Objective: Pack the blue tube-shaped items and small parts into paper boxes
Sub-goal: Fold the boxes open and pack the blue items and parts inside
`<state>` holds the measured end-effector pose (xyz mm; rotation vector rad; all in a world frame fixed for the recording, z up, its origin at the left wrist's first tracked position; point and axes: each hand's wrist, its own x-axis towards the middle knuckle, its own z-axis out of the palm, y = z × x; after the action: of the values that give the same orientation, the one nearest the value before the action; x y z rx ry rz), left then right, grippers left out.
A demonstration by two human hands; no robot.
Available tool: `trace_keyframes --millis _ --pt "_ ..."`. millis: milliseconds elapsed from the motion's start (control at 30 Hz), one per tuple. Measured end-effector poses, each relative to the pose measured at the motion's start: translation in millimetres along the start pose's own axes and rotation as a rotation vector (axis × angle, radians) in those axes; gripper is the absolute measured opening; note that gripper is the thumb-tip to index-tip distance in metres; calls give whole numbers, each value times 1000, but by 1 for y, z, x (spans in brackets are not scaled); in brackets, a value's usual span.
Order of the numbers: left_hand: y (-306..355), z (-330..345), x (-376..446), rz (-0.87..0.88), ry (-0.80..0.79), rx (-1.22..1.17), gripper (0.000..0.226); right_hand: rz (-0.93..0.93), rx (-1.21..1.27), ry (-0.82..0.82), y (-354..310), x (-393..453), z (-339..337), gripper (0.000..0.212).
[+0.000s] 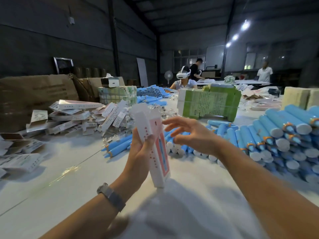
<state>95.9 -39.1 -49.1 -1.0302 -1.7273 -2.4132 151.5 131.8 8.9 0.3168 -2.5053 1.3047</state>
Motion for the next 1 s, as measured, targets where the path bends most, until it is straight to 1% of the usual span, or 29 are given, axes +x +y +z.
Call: trace_keyframes --millis 33,67,100,133,167,200,267,333,433,567,600,700,767,900,1000 --pt "-2 0 -1 10 -6 22 25 28 -86 62 5 2 -5 45" --pt "-4 -1 -1 14 -10 41 30 75 -224 128 12 5 -8 46" --pt "-4 -2 -2 19 -20 55 34 139 -421 170 20 8 -11 48" --pt "-4 -2 -3 37 -31 73 37 225 -648 172 29 9 -13 51" --pt "-3 -3 -3 71 -39 102 38 318 -837 137 40 9 -14 52" --pt "-3 -4 -4 113 -39 139 39 404 -964 80 50 8 -13 51" --pt "-3 -4 -3 170 -16 203 39 505 -1058 -10 65 4 -13 42" --pt "-6 -5 -3 193 -3 227 35 507 -1038 5 73 1 -14 33" --pt "-8 -7 -6 222 -66 249 30 447 -1037 105 74 1 -13 27" --pt "-8 -13 -5 211 -99 236 29 352 -979 225 71 3 -13 28" --pt "-9 -15 -5 207 -100 237 28 305 -951 278 67 4 -13 24" --pt "-8 -18 -5 217 -127 250 27 102 -740 549 42 11 -14 6" --pt "-6 -19 -5 228 -124 259 26 -37 -573 697 17 15 -14 11" --pt "-1 -29 2 248 -86 316 25 -243 -230 838 -38 16 -10 24" --pt "3 -36 6 270 -33 386 23 -367 9 897 -69 9 -6 30"
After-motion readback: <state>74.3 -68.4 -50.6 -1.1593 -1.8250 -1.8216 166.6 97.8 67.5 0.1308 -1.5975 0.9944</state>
